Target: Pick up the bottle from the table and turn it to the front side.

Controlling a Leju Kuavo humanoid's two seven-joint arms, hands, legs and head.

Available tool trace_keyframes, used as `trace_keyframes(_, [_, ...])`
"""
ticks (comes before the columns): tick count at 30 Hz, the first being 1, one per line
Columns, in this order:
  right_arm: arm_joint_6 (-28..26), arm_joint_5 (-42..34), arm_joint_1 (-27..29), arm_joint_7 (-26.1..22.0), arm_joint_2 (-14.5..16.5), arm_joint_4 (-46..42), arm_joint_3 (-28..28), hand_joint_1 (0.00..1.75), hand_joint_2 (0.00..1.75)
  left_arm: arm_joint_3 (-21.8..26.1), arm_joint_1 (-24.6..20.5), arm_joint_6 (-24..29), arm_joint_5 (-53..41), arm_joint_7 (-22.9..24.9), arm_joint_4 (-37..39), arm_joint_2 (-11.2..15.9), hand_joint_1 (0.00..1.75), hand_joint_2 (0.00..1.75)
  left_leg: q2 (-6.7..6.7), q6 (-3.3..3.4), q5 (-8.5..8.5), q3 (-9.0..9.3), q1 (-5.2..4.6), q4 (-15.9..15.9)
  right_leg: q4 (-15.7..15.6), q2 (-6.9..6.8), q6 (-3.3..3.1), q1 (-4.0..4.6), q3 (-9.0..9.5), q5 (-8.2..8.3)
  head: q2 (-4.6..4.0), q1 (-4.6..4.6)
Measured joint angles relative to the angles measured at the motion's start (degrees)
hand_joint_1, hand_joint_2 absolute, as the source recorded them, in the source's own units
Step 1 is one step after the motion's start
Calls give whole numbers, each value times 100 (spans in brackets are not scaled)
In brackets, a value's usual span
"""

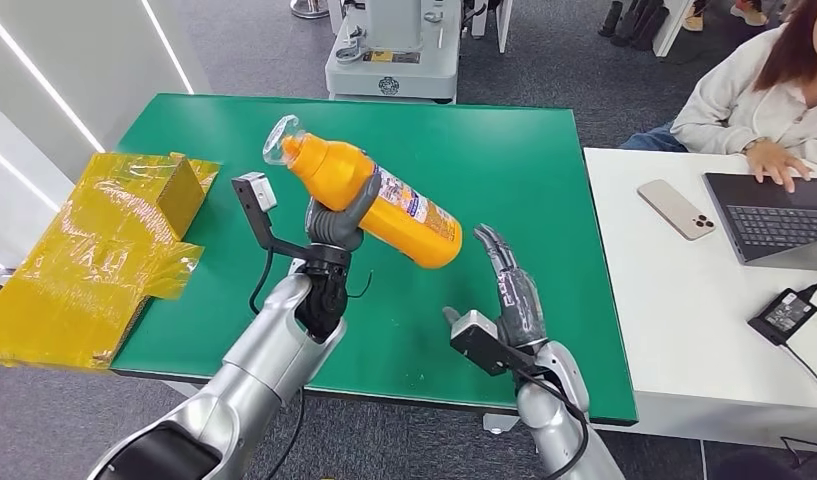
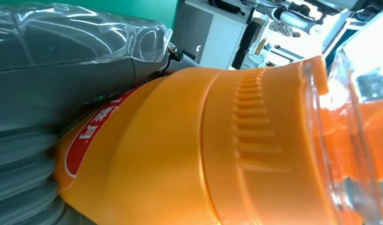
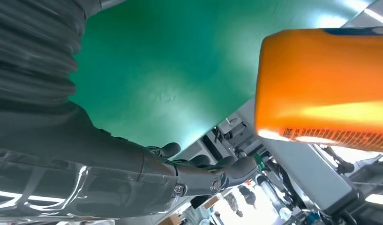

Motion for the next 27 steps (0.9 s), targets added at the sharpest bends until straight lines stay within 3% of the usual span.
trace_keyframes(7, [85,-109,414,57,-109,-797,-106,0,175,-21,-94,776,-1166,-521,-38,50,175,175,0,0,0,1,0,0,0,0,0,0,0,0,0,-1])
trace_keyframes(12, [208,-83,774,92,-182,-1611,-110,0,175,-330,-299,2547,-3753,-744,-205,236,175,175,-1,0,0,0,1,0,0,0,0,0,-1,0,0,-1])
trace_keyframes(16, [258,-28,989,128,-239,-2316,-102,0,175,-614,-626,3636,-6144,-104,-306,461,175,175,3,0,0,0,0,-1,0,2,0,0,-1,0,0,0])
trace_keyframes(20, [234,12,1105,120,-306,-2815,-96,0,175,-834,-929,4320,-7830,556,-285,690,175,175,5,0,1,2,0,-1,0,3,0,0,0,1,0,0])
trace_keyframes(24, [87,7,1189,22,-401,-3168,-96,0,175,-939,-1090,4547,-8772,970,-189,899,175,175,6,-1,1,4,0,-1,1,4,-1,0,1,1,0,-1])
trace_keyframes(27, [-13,-218,1253,-137,-478,-3382,-109,0,175,-1083,-1143,4589,-9928,1635,-71,1100,175,175,8,-1,1,4,0,-2,1,7,-1,0,1,1,0,0])
